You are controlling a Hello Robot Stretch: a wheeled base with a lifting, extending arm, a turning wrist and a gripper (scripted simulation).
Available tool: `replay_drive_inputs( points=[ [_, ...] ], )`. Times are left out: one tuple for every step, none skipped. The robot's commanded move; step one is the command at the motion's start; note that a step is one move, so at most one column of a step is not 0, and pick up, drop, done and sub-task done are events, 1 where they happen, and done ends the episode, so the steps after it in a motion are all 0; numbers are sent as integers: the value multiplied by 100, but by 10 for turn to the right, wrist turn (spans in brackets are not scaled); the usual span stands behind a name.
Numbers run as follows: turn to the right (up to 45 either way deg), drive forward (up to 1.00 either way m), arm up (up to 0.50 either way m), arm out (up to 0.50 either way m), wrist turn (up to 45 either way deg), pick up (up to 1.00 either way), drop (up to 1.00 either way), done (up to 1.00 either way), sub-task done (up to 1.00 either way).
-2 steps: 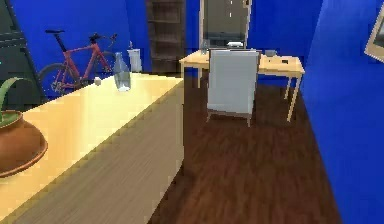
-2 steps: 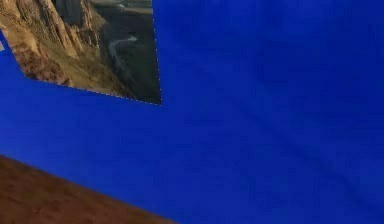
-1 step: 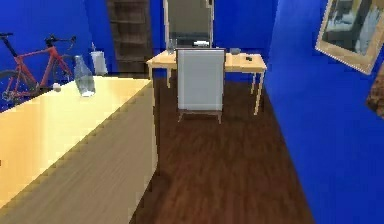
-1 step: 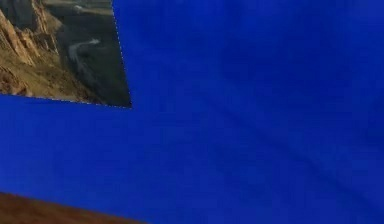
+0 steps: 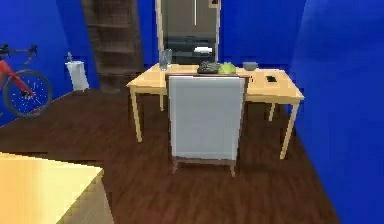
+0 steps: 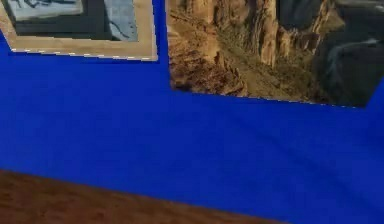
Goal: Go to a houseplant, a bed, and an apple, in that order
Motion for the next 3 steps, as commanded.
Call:
replay_drive_inputs(
  points=[
    [0, 65, 0, 0, 0, 0, 0, 0, 0],
    [120, 0, 0, 0, 0, 0, 0, 0, 0],
    [0, 30, 0, 0, 0, 0, 0, 0, 0]
  ],
)
